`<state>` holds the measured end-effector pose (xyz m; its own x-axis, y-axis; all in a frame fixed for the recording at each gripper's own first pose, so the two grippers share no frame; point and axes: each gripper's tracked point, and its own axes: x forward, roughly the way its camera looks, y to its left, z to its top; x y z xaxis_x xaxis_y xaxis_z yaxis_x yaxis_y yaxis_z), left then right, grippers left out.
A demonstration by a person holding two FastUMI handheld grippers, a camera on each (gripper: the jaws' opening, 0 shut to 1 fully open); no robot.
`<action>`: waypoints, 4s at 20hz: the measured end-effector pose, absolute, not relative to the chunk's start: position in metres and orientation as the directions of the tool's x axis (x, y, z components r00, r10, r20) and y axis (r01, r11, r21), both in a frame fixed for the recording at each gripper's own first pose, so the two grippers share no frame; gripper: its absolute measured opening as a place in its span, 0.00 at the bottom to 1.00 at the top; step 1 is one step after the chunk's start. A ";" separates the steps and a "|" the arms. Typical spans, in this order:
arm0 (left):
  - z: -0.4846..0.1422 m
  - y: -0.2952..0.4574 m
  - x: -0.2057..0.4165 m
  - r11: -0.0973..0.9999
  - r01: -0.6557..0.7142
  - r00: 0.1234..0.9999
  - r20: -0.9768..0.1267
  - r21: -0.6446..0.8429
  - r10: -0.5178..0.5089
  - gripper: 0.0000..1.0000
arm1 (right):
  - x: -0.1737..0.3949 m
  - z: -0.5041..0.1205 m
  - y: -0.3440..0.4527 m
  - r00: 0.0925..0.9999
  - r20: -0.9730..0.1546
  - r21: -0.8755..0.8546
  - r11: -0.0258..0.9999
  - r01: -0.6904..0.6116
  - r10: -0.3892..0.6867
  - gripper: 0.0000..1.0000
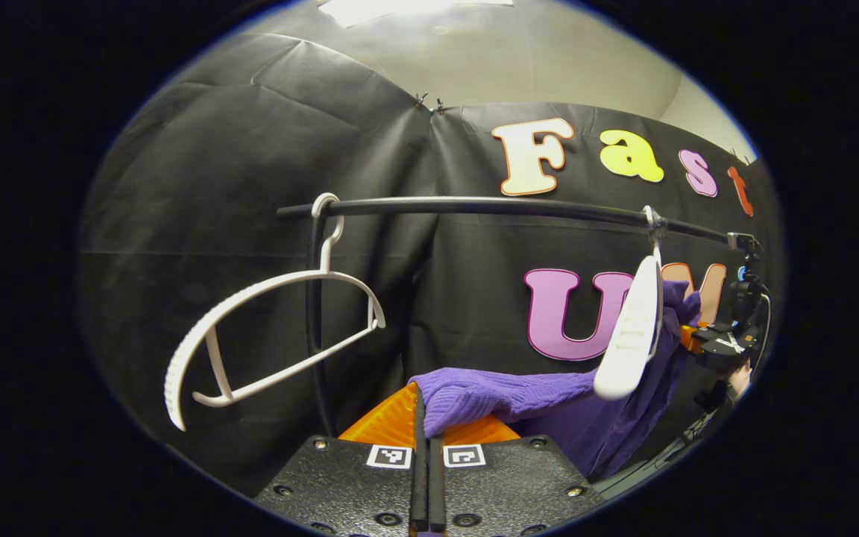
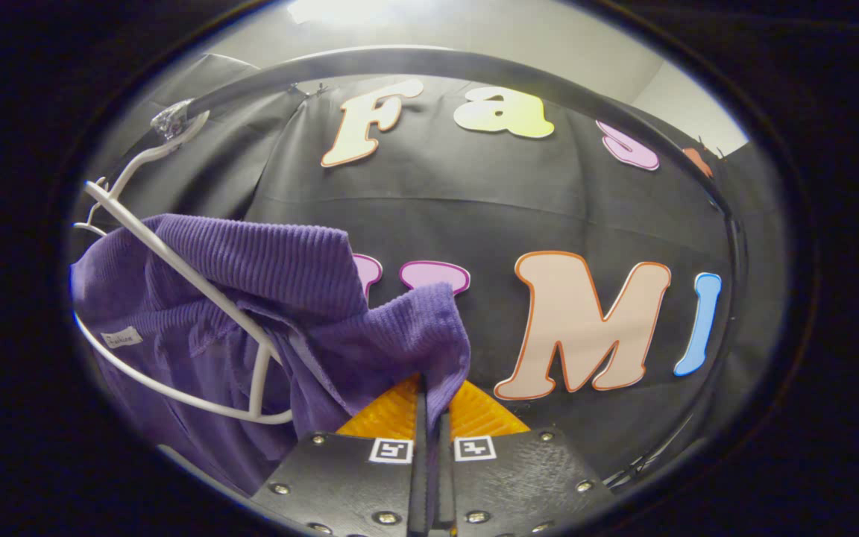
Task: Grasp the clothes on the hanger with both hands and then place them into the laundry hamper below.
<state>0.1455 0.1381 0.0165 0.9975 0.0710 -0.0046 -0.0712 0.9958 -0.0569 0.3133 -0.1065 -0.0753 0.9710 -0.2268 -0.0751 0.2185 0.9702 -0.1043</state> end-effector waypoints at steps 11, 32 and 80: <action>-0.021 0.120 0.149 0.994 -0.056 0.998 -0.044 -0.089 0.053 0.00 | 0.306 -0.137 -0.107 0.955 -0.189 -0.104 0.972 0.210 -0.227 0.06; -0.307 -0.019 0.159 0.970 0.223 0.824 -0.513 -0.100 -0.243 0.02 | 0.182 -0.310 -0.072 0.823 -0.555 -0.036 0.992 0.121 -0.121 0.06; -0.108 -0.062 0.136 0.922 0.371 0.907 -0.171 -0.105 -0.385 0.42 | 0.128 -0.154 -0.035 0.956 -0.292 0.010 0.999 0.035 -0.030 0.00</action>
<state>0.1355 -0.0625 -0.1080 0.9071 -0.3847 -0.1710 0.3714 0.9225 -0.1053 0.1285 -0.0353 -0.1542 0.9559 -0.0302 -0.2922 0.0347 0.9993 0.0101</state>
